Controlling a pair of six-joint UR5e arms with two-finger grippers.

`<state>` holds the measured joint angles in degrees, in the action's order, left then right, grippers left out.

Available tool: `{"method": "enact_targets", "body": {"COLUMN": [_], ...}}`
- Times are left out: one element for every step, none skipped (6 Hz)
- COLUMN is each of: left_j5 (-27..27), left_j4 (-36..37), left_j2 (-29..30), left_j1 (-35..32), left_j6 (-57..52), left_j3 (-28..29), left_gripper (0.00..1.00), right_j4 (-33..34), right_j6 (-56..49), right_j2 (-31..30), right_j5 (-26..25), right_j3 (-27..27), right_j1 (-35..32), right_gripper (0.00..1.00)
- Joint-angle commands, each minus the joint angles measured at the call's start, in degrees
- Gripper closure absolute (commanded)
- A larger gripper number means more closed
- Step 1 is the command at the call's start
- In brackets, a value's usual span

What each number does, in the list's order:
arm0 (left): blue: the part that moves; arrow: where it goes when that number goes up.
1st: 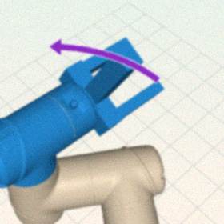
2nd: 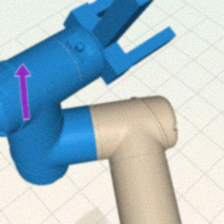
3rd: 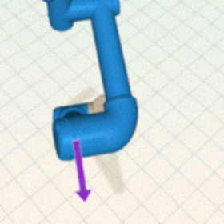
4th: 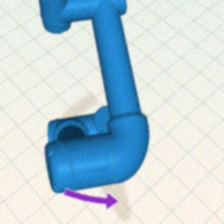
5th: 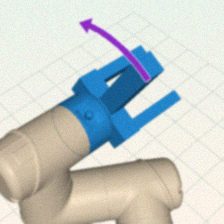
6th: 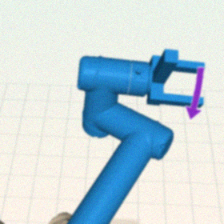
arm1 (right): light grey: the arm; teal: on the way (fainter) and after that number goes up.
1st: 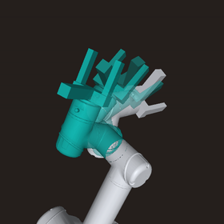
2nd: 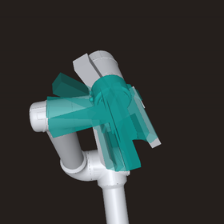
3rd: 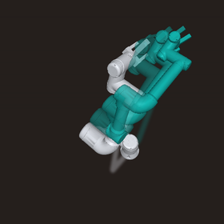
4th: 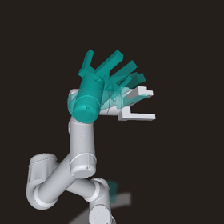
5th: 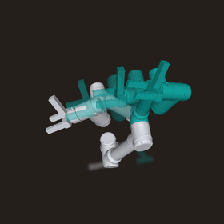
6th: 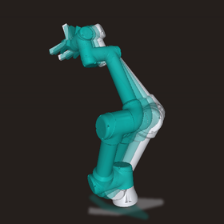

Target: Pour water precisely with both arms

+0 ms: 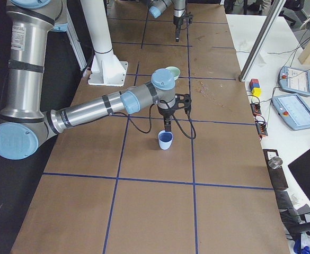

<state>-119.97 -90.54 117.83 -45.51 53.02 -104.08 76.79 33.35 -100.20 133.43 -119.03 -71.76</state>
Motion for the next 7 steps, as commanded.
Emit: {"method": "enact_targets", "body": {"left_j5": [0.0, 0.0, 0.0, 0.0, 0.1, 0.0, 0.0], "left_j4": [-0.1, -0.1, -0.1, -0.1, -0.1, -0.1, -0.1], "left_j2": [0.0, 0.1, 0.2, 0.2, 0.3, 0.3, 0.3], "left_j1": [0.1, 0.2, 0.2, 0.2, 0.2, 0.2, 0.3], "left_j6": [0.2, 0.7, 1.0, 1.5, 1.6, 1.6, 1.6], "left_j3": [0.0, -0.1, -0.1, -0.1, -0.1, -0.1, -0.2], "left_gripper": [0.00, 0.00, 0.00, 0.00, 0.00, 0.00, 0.00], "right_j4": [-18.1, -27.0, -33.9, -43.2, -50.2, -54.4, -57.8], "right_j6": [14.6, 17.9, 21.4, 22.3, 23.8, 26.0, 29.1], "right_j2": [-7.1, -11.9, -13.9, -16.1, -16.9, -16.9, -16.8], "right_j5": [-12.3, -21.6, -28.1, -33.7, -37.7, -43.2, -48.5], "right_j3": [-0.4, -0.1, 2.5, 6.7, 11.0, 14.1, 15.7], "right_j1": [12.1, 19.0, 23.9, 27.3, 29.7, 33.1, 36.7], "right_gripper": [0.00, 0.00, 0.00, 0.00, 0.00, 0.00, 0.00]}}
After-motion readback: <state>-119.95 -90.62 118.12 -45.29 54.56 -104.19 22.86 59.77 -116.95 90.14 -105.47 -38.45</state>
